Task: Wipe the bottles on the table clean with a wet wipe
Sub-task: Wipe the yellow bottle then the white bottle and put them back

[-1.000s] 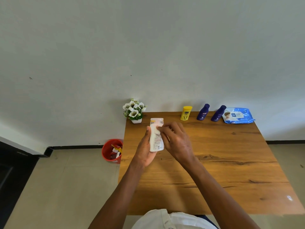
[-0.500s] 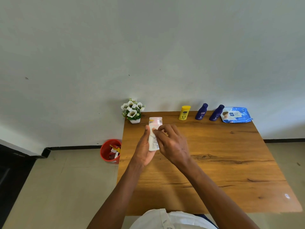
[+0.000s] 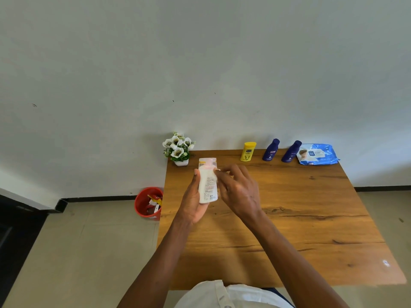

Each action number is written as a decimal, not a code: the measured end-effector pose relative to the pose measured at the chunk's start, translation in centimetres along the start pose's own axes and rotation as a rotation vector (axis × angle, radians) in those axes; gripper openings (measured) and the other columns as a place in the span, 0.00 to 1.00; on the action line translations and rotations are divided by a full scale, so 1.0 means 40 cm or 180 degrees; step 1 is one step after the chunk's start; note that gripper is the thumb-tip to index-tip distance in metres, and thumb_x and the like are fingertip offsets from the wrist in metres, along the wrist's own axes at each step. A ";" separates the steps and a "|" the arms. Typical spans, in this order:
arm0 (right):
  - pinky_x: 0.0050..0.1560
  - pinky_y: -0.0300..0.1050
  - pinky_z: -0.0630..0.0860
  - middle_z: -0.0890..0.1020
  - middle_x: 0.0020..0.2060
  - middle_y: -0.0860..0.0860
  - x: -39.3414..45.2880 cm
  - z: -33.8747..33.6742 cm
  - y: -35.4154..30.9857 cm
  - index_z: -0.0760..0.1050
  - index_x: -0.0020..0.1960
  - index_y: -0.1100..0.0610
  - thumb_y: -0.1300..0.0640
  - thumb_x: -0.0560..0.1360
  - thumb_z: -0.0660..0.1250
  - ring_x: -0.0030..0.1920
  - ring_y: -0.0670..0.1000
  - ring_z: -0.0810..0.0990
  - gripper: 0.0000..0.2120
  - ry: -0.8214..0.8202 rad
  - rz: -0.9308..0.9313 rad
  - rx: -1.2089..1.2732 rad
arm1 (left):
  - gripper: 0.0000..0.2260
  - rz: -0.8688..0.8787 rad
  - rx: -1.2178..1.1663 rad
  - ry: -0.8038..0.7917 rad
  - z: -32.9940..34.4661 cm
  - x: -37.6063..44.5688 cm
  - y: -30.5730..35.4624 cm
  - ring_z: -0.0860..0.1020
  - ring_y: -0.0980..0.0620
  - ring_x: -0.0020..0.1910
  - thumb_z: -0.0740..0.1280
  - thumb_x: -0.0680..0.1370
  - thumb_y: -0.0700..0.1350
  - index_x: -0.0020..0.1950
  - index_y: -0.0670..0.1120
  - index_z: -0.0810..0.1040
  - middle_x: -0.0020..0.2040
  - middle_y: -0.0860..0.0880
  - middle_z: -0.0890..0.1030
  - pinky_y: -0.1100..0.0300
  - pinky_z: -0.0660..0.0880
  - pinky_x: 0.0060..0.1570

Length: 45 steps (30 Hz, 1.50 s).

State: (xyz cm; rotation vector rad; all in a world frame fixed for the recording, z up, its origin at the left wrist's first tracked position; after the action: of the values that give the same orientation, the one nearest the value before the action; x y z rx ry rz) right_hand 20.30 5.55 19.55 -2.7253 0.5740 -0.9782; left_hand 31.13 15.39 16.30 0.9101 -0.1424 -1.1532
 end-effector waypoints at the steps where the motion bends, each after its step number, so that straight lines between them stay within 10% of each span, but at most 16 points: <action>1: 0.32 0.44 0.76 0.82 0.50 0.51 -0.002 0.003 0.011 0.83 0.55 0.55 0.58 0.75 0.73 0.47 0.53 0.79 0.09 -0.0027 0.0182 -0.0010 | 0.32 0.0015 0.0041 0.0000 -0.003 0.001 0.003 0.78 0.48 0.59 0.63 0.78 0.64 0.76 0.46 0.69 0.63 0.42 0.78 0.53 0.76 0.56; 7: 0.37 0.49 0.80 0.81 0.49 0.49 -0.006 -0.003 0.040 0.82 0.58 0.54 0.58 0.78 0.70 0.46 0.49 0.79 0.10 0.0161 0.1034 0.0647 | 0.37 0.0044 0.0101 -0.0087 -0.009 0.011 0.004 0.77 0.50 0.49 0.68 0.74 0.66 0.77 0.47 0.68 0.59 0.44 0.79 0.54 0.74 0.50; 14: 0.38 0.46 0.77 0.81 0.50 0.52 0.010 -0.003 -0.018 0.82 0.56 0.57 0.57 0.78 0.70 0.47 0.50 0.79 0.08 0.0323 0.0611 0.0597 | 0.27 -0.0011 -0.0054 -0.0074 0.016 0.014 -0.009 0.75 0.45 0.67 0.59 0.81 0.60 0.75 0.47 0.71 0.67 0.42 0.77 0.49 0.73 0.65; 20: 0.37 0.46 0.76 0.82 0.50 0.53 0.008 -0.007 -0.053 0.82 0.55 0.55 0.56 0.78 0.70 0.46 0.54 0.80 0.07 0.0309 -0.0026 0.0210 | 0.23 -0.0093 -0.0132 0.0054 0.010 0.011 -0.022 0.79 0.46 0.63 0.56 0.85 0.53 0.75 0.42 0.70 0.64 0.41 0.79 0.54 0.80 0.55; 32: 0.36 0.46 0.76 0.82 0.49 0.52 -0.012 -0.009 0.000 0.83 0.54 0.58 0.57 0.78 0.71 0.45 0.51 0.80 0.07 0.0380 0.0258 0.0385 | 0.39 0.0065 -0.0064 -0.0117 0.022 0.009 -0.007 0.74 0.43 0.68 0.74 0.71 0.64 0.76 0.45 0.70 0.70 0.39 0.75 0.47 0.72 0.66; 45: 0.36 0.44 0.76 0.83 0.49 0.49 -0.017 -0.016 0.049 0.84 0.54 0.54 0.57 0.77 0.72 0.46 0.51 0.80 0.07 0.0281 0.0709 0.0189 | 0.38 0.0066 0.0240 -0.0134 0.015 0.013 -0.010 0.78 0.49 0.49 0.70 0.72 0.67 0.75 0.47 0.71 0.61 0.42 0.78 0.54 0.74 0.49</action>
State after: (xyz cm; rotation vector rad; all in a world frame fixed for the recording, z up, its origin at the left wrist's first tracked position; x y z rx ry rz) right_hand 18.83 4.03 19.06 -2.5100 0.8294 -1.0437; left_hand 30.76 14.58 16.25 0.9490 -0.2303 -1.1543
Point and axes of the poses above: each hand's wrist, its own x-axis towards the middle knuckle, its own z-axis out of the palm, y = z × x, the point moved 1 cm from there along x, towards the middle knuckle
